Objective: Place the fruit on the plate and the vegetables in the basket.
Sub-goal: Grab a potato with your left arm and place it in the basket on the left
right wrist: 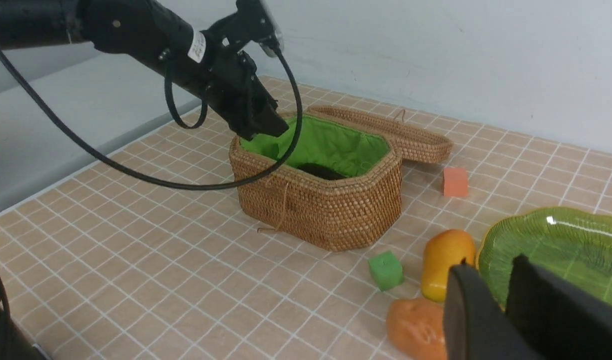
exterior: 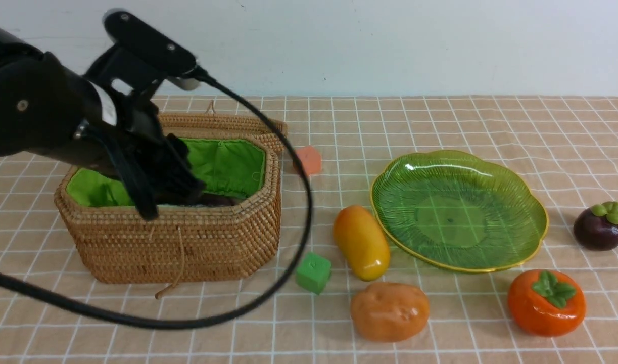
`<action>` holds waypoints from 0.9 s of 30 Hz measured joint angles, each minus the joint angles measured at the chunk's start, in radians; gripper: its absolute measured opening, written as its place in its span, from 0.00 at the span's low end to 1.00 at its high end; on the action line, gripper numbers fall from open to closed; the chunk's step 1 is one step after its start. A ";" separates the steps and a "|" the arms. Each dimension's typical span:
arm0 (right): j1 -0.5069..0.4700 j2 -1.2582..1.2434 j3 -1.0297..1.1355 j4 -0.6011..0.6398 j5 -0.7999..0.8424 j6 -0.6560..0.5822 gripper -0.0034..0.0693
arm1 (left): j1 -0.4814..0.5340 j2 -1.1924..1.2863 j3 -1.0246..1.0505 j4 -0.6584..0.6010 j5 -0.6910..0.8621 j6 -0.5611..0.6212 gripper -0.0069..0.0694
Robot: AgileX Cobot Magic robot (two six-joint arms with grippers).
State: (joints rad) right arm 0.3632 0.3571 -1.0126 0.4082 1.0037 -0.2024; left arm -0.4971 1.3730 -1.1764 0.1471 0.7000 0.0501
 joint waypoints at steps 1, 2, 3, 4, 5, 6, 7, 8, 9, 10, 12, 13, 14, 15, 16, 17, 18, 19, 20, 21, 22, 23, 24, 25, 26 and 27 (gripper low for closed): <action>0.000 0.000 0.000 -0.012 0.017 0.011 0.22 | -0.035 0.002 0.000 -0.038 0.010 -0.002 0.24; 0.000 0.000 0.000 -0.029 0.038 0.025 0.23 | -0.082 0.010 0.000 -0.087 0.024 -0.008 0.13; 0.000 0.000 0.000 -0.042 0.064 0.039 0.23 | -0.129 0.022 0.000 -0.124 0.037 -0.009 0.09; 0.000 0.000 0.000 -0.053 0.077 0.047 0.23 | -0.157 0.031 0.000 -0.147 0.047 -0.009 0.07; 0.000 0.000 0.000 -0.063 0.100 0.055 0.23 | -0.210 0.051 0.000 -0.171 0.062 -0.006 0.07; 0.000 0.000 0.000 -0.071 0.129 0.060 0.23 | -0.257 0.087 0.000 -0.190 0.074 0.007 0.07; 0.000 0.000 0.000 -0.074 0.140 0.061 0.23 | -0.291 0.110 0.000 -0.196 0.078 0.023 0.08; 0.000 0.000 0.000 -0.075 0.150 0.063 0.23 | -0.297 0.123 -0.001 -0.198 0.079 0.033 0.08; 0.000 0.000 0.000 -0.078 0.167 0.063 0.23 | -0.333 0.163 -0.006 -0.201 0.080 0.077 0.12; 0.000 0.000 0.000 -0.078 0.179 0.063 0.23 | -0.353 0.198 -0.014 -0.203 0.079 0.111 0.16; 0.000 0.000 0.000 -0.081 0.196 0.066 0.23 | -0.378 0.271 -0.045 -0.204 0.070 0.182 0.27; 0.000 0.000 0.000 -0.081 0.205 0.066 0.23 | -0.383 0.300 -0.066 -0.205 0.063 0.210 0.33; 0.000 0.000 0.000 -0.081 0.215 0.067 0.23 | -0.386 0.341 -0.091 -0.205 0.057 0.240 0.40; 0.000 0.000 0.000 -0.080 0.225 0.067 0.23 | -0.387 0.373 -0.118 -0.204 0.051 0.271 0.50; 0.000 0.000 0.000 -0.080 0.227 0.067 0.23 | -0.387 0.379 -0.124 -0.203 0.050 0.275 0.51; 0.000 0.000 0.000 -0.073 0.237 0.068 0.23 | -0.387 0.424 -0.172 -0.191 0.037 0.309 0.64; 0.000 0.000 0.000 -0.069 0.245 0.068 0.23 | -0.387 0.448 -0.191 -0.182 0.027 0.329 0.71; 0.000 0.000 0.000 -0.067 0.251 0.068 0.23 | -0.387 0.464 -0.208 -0.168 0.014 0.346 0.76; 0.000 0.000 0.000 -0.058 0.260 0.069 0.24 | -0.387 0.485 -0.227 -0.158 -0.012 0.375 0.83; 0.000 0.000 0.000 -0.052 0.263 0.070 0.23 | -0.387 0.500 -0.237 -0.147 -0.038 0.404 0.87; 0.000 0.000 0.000 -0.051 0.263 0.070 0.23 | -0.387 0.500 -0.237 -0.147 -0.038 0.404 0.87; 0.000 0.000 0.000 -0.043 0.263 0.071 0.23 | -0.387 0.518 -0.243 -0.141 -0.077 0.450 0.91; 0.000 0.000 0.000 -0.039 0.263 0.071 0.24 | -0.387 0.532 -0.247 -0.131 -0.111 0.492 0.93; 0.000 0.000 0.000 -0.035 0.263 0.071 0.24 | -0.387 0.546 -0.248 -0.125 -0.130 0.528 0.94; 0.000 0.000 0.000 -0.034 0.263 0.071 0.24 | -0.387 0.546 -0.248 -0.125 -0.130 0.535 0.94; 0.000 0.000 0.000 -0.031 0.263 0.071 0.24 | -0.387 0.565 -0.248 -0.123 -0.153 0.589 0.93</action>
State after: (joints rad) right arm 0.3632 0.3571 -1.0126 0.3770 1.2666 -0.1312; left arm -0.8839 1.9378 -1.4241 0.0240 0.5468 0.6387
